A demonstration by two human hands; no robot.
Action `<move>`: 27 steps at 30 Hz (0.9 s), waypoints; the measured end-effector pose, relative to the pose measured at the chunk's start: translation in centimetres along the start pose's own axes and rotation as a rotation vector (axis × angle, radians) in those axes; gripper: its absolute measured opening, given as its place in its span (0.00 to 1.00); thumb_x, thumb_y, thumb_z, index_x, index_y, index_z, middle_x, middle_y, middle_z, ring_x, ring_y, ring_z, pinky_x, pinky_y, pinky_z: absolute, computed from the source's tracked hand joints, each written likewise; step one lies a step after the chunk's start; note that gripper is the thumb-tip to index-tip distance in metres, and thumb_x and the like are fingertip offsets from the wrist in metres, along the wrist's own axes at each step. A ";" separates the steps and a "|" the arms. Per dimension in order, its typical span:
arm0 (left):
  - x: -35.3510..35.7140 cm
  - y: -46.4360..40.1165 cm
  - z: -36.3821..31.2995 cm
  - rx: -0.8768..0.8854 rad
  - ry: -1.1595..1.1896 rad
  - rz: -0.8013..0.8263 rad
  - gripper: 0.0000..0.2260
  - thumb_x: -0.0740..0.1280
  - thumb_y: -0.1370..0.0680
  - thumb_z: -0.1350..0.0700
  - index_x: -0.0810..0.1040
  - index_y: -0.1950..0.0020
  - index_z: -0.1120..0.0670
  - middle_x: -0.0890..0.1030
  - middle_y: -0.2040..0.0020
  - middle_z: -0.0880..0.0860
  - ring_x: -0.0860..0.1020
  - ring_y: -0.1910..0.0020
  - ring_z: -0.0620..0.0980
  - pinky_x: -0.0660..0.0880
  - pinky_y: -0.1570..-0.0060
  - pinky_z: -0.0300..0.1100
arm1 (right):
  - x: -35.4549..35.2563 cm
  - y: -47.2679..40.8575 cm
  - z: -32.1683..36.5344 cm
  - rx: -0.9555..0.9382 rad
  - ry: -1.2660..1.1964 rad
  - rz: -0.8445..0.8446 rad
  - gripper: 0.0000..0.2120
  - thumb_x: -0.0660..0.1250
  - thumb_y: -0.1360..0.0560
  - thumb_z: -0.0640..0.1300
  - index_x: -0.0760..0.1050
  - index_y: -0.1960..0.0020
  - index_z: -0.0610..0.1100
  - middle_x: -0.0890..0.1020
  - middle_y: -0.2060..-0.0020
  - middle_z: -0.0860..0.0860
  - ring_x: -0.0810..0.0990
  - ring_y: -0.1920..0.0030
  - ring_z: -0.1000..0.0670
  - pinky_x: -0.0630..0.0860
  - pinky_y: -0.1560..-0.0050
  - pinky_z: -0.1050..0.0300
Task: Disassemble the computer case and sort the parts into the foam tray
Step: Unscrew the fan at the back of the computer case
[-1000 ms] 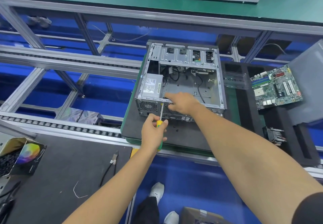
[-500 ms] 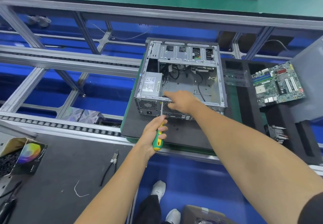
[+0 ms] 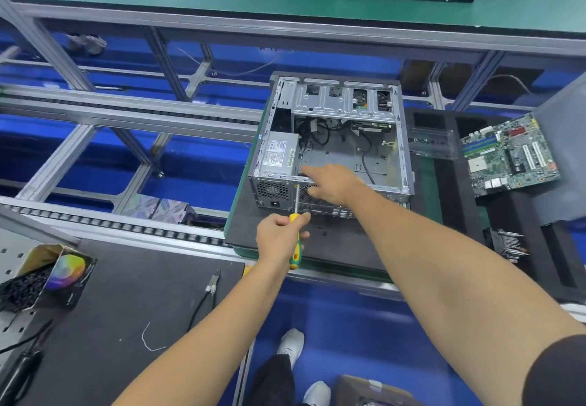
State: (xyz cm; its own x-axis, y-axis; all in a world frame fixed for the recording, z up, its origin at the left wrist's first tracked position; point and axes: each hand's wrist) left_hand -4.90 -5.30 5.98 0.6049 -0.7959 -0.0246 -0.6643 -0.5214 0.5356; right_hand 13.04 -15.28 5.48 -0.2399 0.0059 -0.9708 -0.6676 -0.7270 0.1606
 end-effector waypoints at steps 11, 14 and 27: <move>1.2 0.7 0.3 -0.032 0.024 -0.005 0.19 0.77 0.24 0.47 0.75 0.55 0.60 0.78 0.69 0.52 0.72 0.77 0.46 0.71 0.77 0.41 | -0.1 -0.2 0.1 -0.009 -0.002 0.030 0.12 0.64 0.22 0.50 0.64 0.42 0.50 0.73 0.67 0.50 0.76 0.62 0.41 0.66 0.66 0.51; -1.5 -1.0 -0.8 -0.275 0.226 0.316 0.16 0.76 0.25 0.45 0.74 0.56 0.55 0.75 0.67 0.50 0.68 0.76 0.42 0.64 0.80 0.35 | 0.0 -0.3 -0.1 -0.020 -0.002 0.028 0.12 0.64 0.22 0.50 0.64 0.43 0.52 0.72 0.68 0.51 0.75 0.63 0.42 0.65 0.66 0.52; -0.6 0.5 -0.3 -0.019 -0.102 0.116 0.23 0.66 0.19 0.39 0.79 0.47 0.61 0.83 0.67 0.51 0.76 0.76 0.50 0.72 0.75 0.39 | 0.3 -0.4 -0.3 -0.039 0.000 0.002 0.15 0.64 0.22 0.50 0.66 0.39 0.50 0.72 0.68 0.53 0.74 0.62 0.42 0.63 0.67 0.52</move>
State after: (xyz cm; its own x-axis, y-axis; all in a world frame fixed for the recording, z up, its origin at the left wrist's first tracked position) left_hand -5.45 -4.97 6.50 0.4761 -0.8782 -0.0464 -0.7182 -0.4188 0.5557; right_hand 13.39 -15.20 5.10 -0.2408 0.0046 -0.9706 -0.6391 -0.7534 0.1550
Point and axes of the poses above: each hand's wrist, its own y-axis away from the middle knuckle, its own x-axis out of the palm, z = x × y
